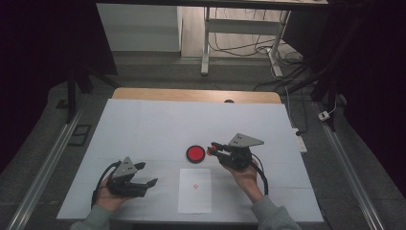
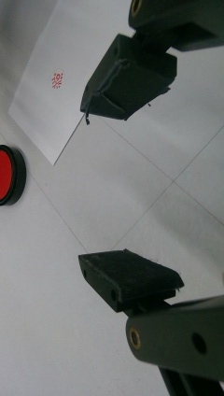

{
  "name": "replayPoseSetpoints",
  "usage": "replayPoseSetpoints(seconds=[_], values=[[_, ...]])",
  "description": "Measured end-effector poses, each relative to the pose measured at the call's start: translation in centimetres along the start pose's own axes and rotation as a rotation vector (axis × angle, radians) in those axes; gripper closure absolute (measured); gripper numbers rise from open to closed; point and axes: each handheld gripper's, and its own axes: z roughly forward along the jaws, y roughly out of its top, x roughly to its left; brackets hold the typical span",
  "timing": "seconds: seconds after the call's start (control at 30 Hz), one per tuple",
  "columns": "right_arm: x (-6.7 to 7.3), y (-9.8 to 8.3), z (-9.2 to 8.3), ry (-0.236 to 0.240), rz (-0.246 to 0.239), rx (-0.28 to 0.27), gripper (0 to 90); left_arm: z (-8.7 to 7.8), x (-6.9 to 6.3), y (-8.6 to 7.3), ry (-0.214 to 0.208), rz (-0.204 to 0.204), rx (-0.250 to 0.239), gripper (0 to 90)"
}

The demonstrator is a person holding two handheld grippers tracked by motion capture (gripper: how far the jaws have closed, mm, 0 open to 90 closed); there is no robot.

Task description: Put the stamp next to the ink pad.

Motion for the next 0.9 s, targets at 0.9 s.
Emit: replayPoseSetpoints(seconds=[0.9], values=[[-4.2, -1.7, 4.9, -0.123, 0.036, 0.138, 72.7, 0.2, -0.1, 0.0, 0.003, -0.001, 0.011, 23.8]])
